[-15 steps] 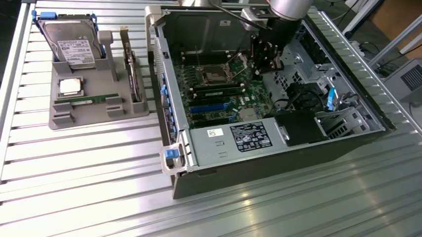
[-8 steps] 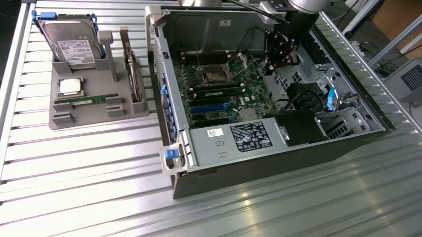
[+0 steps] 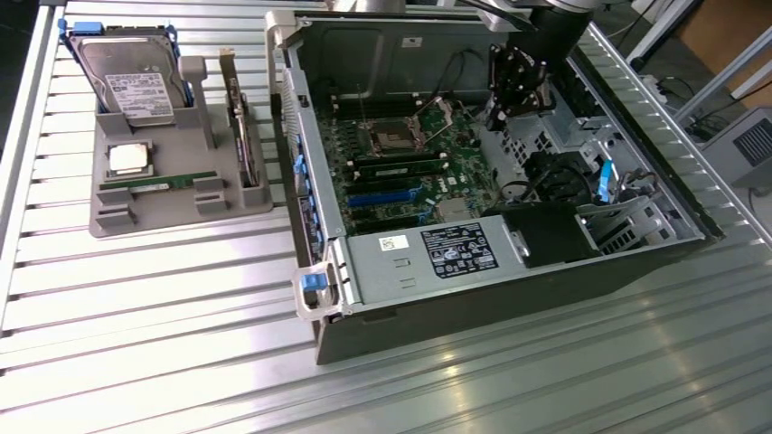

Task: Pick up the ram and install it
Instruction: 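Press down the ram until it locks into place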

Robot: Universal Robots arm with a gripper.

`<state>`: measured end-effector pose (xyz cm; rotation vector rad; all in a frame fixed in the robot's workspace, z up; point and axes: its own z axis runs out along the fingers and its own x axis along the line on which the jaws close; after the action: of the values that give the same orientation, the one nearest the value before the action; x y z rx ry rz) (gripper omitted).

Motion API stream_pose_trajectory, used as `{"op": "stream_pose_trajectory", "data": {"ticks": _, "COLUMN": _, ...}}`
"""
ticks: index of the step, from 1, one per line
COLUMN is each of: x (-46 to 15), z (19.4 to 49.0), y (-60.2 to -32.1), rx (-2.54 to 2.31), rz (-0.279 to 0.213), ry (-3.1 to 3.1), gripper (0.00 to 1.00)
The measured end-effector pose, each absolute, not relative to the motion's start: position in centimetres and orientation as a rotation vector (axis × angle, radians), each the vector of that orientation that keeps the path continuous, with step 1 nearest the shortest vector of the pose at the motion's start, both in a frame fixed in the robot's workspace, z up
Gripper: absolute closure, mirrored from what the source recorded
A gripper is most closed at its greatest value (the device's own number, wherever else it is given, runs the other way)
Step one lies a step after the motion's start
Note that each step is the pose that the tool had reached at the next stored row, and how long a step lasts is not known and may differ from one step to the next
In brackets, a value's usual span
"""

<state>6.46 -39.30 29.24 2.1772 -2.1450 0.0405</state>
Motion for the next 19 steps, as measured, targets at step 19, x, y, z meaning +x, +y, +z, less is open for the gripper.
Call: {"op": "stream_pose_trajectory", "data": {"ticks": 19, "x": 6.46, "z": 29.22, "y": -39.3, "rx": 2.112, "rz": 0.041, "ry": -2.203, "gripper": 0.9}}
